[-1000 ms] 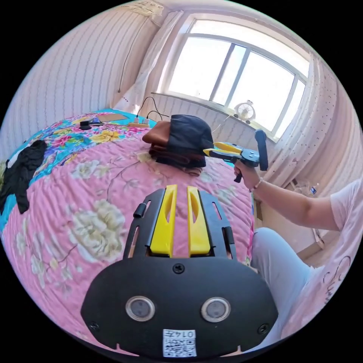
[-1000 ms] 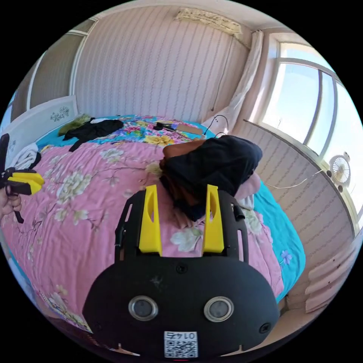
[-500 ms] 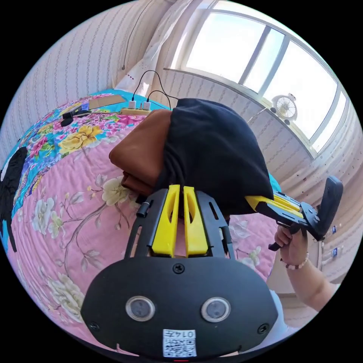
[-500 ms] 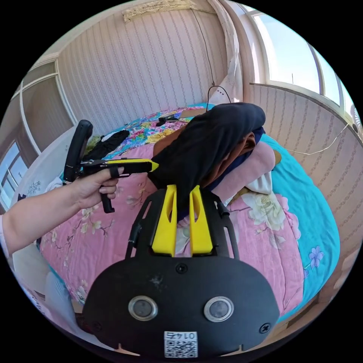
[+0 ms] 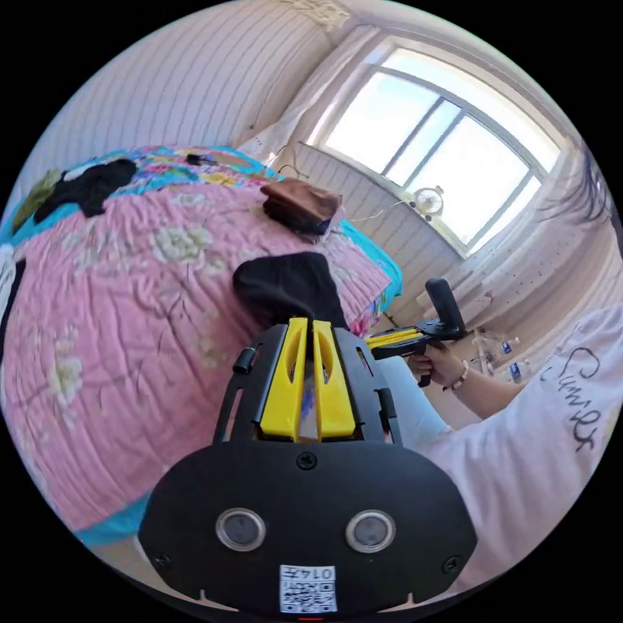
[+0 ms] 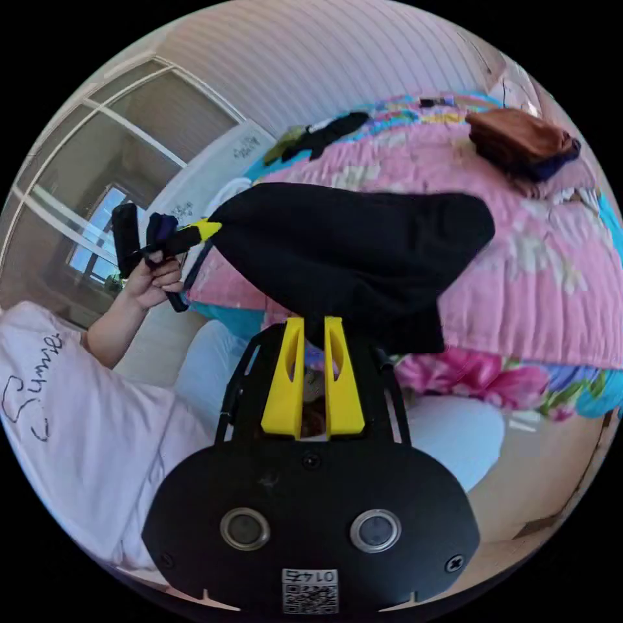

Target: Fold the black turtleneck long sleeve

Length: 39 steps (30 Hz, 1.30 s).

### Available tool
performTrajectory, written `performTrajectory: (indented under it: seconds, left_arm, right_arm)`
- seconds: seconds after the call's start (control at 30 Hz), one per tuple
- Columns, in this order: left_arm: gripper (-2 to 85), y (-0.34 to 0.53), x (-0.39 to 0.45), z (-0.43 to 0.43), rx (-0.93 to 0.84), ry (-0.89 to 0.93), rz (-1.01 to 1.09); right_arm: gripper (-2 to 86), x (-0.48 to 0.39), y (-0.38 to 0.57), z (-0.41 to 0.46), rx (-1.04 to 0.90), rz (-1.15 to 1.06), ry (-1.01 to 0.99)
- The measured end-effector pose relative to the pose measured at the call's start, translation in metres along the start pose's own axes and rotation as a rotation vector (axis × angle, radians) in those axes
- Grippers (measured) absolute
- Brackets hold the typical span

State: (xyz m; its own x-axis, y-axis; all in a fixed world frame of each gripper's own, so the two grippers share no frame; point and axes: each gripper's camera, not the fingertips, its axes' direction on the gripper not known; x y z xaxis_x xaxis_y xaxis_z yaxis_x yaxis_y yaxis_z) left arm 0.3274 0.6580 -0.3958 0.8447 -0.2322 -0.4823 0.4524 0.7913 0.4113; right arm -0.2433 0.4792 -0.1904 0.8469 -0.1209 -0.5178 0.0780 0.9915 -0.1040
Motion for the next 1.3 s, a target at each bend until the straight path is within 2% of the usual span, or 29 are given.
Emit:
performTrajectory:
  seconds: [0.07,0.13,0.23,0.37,0.43,0.53,0.67,0.77,0.87,1.0,1.07,1.13,1.23,1.3]
  left_arm:
    - [-1.0,0.023,0.007,-0.007,0.052,0.020,-0.033]
    - [-0.9,0.029,0.016,-0.017,0.127,0.076,-0.052]
    - [-0.9,0.017,0.037,-0.022,0.158,0.050,-0.013]
    - [-0.7,-0.018,0.075,-0.027,0.169,0.148,0.108]
    - [-0.5,-0.029,0.088,-0.031,0.190,0.130,0.152]
    - [0.2,-0.034,0.094,-0.033,0.202,-0.009,0.150]
    - [2.5,-0.014,0.080,-0.004,0.142,-0.198,0.105]
    - [6.4,-0.009,0.064,0.048,-0.045,-0.119,0.003]
    - [8.0,-0.018,0.060,0.083,-0.094,-0.145,-0.034]
    - [9.7,-0.048,0.058,0.118,-0.099,-0.017,-0.121]
    - [9.2,-0.062,0.062,0.138,-0.174,-0.031,-0.110]
    - [5.3,-0.070,0.061,0.150,-0.261,-0.066,-0.106]
    - [1.7,-0.074,0.051,0.121,-0.180,-0.009,-0.158]
    - [0.1,-0.077,0.050,0.061,-0.013,-0.016,-0.114]
  right_arm:
    - [3.9,-0.020,0.024,0.004,0.023,0.020,-0.081]
    - [4.6,-0.039,0.029,-0.004,0.031,-0.035,-0.082]
    - [10.2,-0.077,0.033,-0.020,0.073,-0.203,0.122]
    - [17.4,-0.123,0.034,-0.021,0.145,-0.375,0.333]
    - [16.3,-0.133,0.033,-0.015,0.148,-0.422,0.437]
    - [4.4,-0.121,0.034,-0.029,0.237,-0.369,0.549]
    - [1.3,-0.066,0.041,-0.087,0.300,-0.208,0.458]
    - [1.6,-0.014,0.064,-0.142,0.442,-0.024,0.359]
    - [1.7,0.025,0.095,-0.177,0.536,0.102,0.311]
    - [1.8,0.049,0.129,-0.192,0.556,0.167,0.329]
    - [1.8,0.059,0.145,-0.191,0.531,0.181,0.328]
    - [1.8,0.065,0.154,-0.189,0.516,0.187,0.322]
    - [1.8,0.071,0.165,-0.191,0.513,0.171,0.294]
    - [1.8,0.071,0.167,-0.195,0.521,0.131,0.250]
